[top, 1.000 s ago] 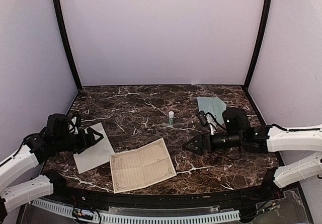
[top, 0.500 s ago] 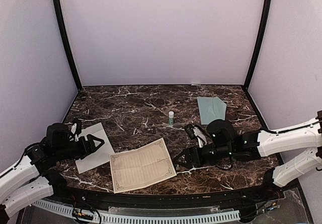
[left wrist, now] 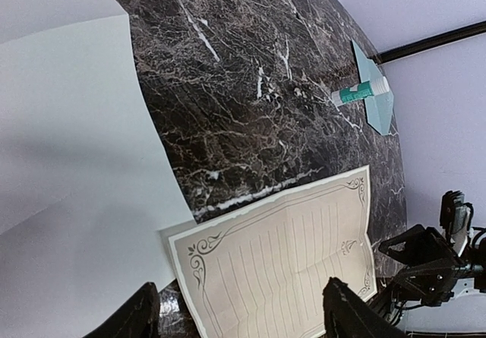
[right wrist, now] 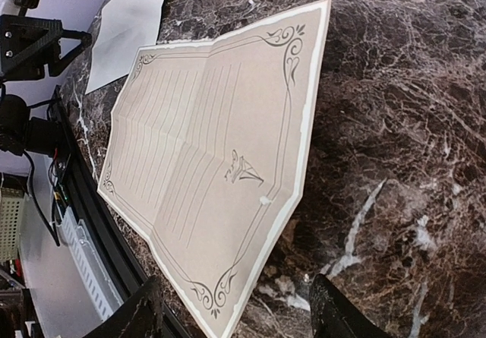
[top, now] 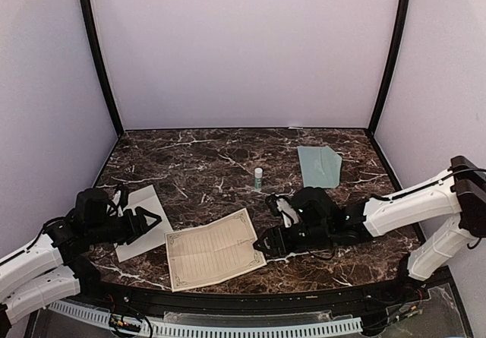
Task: Place the letter into the envelope and seal it
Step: Pick up the letter from the center of the board.
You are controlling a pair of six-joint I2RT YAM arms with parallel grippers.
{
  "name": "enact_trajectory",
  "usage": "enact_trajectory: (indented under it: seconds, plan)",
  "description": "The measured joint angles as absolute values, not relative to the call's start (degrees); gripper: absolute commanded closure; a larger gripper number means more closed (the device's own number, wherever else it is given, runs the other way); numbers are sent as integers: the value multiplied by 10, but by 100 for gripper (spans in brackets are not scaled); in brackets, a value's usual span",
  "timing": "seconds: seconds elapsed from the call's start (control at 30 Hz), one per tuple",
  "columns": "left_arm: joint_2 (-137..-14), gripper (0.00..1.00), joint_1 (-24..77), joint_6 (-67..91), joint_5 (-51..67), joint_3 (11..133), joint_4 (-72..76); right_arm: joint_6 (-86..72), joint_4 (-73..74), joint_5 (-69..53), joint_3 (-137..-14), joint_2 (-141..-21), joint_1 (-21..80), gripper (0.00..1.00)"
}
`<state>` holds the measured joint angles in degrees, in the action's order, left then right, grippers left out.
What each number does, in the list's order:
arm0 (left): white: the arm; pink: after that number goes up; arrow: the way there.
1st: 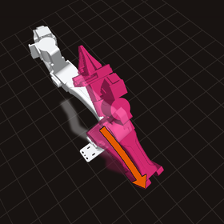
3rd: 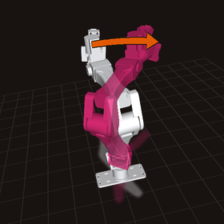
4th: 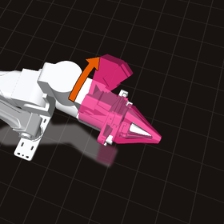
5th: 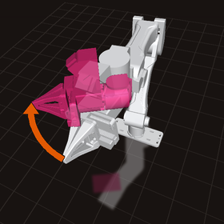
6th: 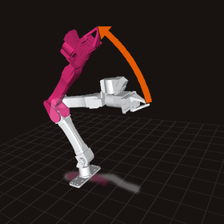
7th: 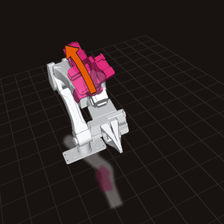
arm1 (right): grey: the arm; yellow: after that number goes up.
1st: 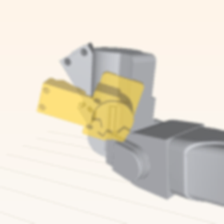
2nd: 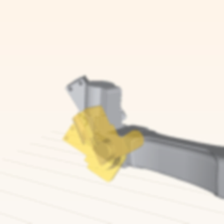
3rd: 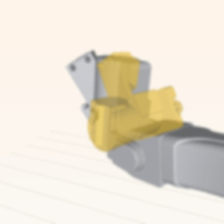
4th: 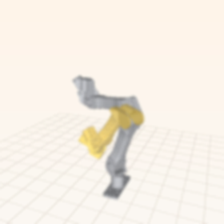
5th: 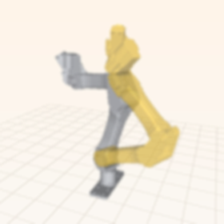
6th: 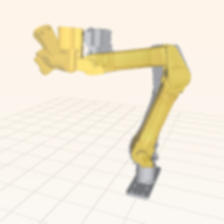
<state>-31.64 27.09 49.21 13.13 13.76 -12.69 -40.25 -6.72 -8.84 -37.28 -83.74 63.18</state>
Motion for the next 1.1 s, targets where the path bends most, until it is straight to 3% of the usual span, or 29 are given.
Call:
enact_trajectory:
  seconds: [0.23,0.73,1.1]
  plan:
    - [-318,28,272,500,130,137,-103,-412,-90,-91,-399,-890,632,49]
    - [-316,28,272,511,130,126,-95,-460,-91,-86,-414,-926,632,57]
    - [-315,28,272,515,131,126,-90,-493,-121,-98,-422,-959,632,72]
